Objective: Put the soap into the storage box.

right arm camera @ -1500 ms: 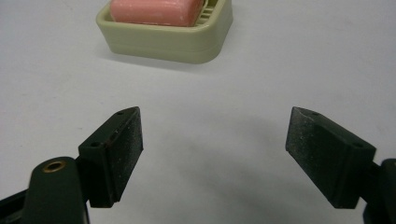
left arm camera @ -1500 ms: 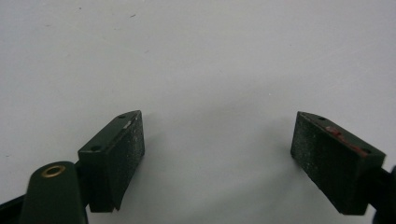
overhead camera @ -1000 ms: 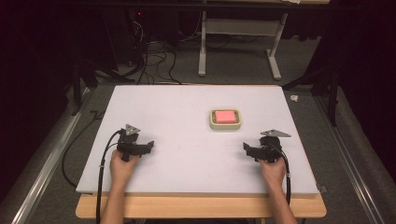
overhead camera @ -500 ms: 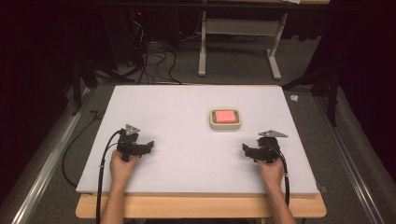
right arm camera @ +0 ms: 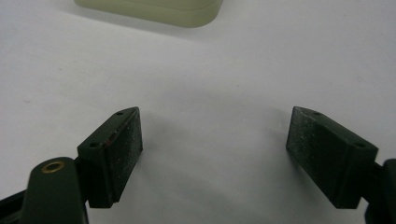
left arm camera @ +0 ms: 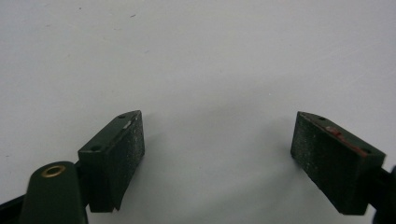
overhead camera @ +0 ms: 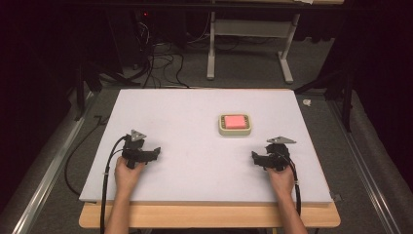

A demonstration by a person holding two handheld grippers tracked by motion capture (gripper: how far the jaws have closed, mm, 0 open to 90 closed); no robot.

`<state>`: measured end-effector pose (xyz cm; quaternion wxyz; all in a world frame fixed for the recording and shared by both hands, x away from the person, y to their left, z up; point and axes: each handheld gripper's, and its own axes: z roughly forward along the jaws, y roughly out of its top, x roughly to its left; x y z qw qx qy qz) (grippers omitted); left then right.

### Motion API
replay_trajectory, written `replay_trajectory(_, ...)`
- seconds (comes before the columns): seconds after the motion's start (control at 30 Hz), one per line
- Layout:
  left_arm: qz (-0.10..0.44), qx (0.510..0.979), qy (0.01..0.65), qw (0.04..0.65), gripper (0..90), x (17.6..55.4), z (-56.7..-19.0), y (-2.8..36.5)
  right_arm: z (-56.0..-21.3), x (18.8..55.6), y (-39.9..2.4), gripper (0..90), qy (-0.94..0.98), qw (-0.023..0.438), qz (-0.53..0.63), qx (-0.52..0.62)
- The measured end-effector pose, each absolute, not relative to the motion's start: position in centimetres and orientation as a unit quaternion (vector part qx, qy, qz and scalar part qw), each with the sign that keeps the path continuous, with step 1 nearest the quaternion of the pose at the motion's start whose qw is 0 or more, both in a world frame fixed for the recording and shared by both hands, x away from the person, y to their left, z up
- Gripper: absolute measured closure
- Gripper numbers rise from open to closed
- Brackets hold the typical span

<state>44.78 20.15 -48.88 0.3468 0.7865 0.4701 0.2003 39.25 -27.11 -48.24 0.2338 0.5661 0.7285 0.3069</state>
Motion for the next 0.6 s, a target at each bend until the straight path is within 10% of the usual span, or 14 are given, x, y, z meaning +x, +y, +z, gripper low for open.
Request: replay_trajectory(0.6, 0.202, 0.786, 0.47, 0.346, 17.9, 44.76, -48.88, 20.12, -48.33, 39.23, -26.83, 17.9, 0.734, 0.239, 0.299, 0.56)
